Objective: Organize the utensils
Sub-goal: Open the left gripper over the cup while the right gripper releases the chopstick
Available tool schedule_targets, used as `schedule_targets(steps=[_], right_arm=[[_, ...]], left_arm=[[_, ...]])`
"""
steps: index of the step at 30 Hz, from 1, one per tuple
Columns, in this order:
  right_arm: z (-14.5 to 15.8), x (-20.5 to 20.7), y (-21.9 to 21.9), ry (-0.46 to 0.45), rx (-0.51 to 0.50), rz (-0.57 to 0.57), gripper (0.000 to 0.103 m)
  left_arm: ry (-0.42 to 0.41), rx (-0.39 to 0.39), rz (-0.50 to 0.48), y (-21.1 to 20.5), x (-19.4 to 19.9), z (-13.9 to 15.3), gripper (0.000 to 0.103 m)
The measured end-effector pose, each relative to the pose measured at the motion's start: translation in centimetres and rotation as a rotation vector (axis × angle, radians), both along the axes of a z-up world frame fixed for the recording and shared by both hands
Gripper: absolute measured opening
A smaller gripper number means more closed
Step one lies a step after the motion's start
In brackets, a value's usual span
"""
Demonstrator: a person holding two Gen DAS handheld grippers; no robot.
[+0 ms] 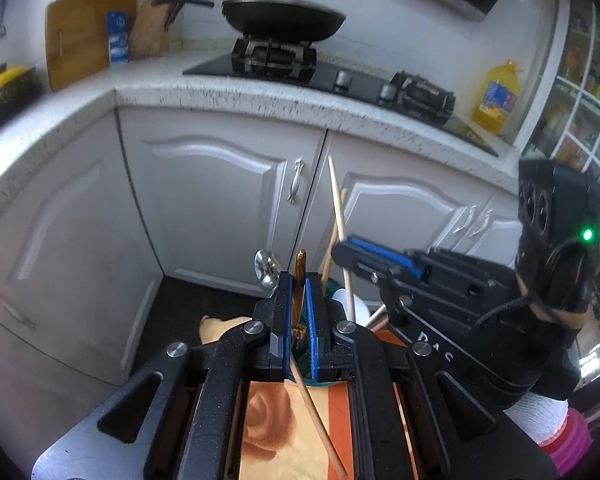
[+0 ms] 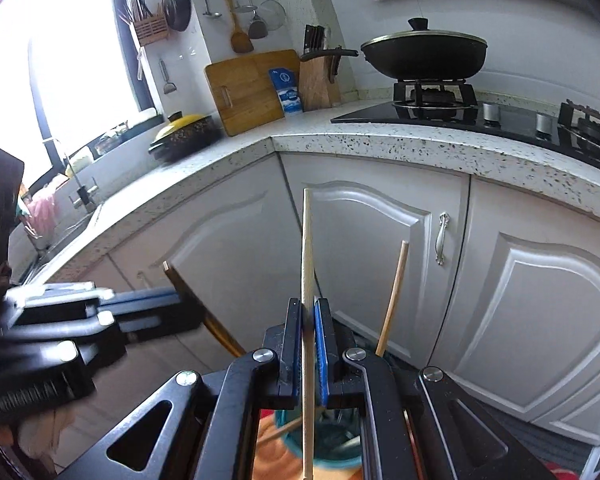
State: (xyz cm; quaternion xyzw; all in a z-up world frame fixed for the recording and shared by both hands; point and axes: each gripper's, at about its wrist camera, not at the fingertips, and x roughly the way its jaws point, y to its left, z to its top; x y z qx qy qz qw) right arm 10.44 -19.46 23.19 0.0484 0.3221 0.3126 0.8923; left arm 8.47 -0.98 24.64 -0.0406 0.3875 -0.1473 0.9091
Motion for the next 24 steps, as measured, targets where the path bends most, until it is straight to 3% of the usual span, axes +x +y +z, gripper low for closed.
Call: schedule_targets(steps=[12,24], right_arm=[[-3.9,2.4,1.4,-0.025,-0.026,-0.024,0.006],[-6.5,-1.6,0.1,0.039,-0.151,0.023,0.006]], left_arm=[[0.051,0.038,0.016,-1.2,2.2,-5.5,0.005],[0.109,0.019,0.011,-1.5,2.2,-7.4,0.005]])
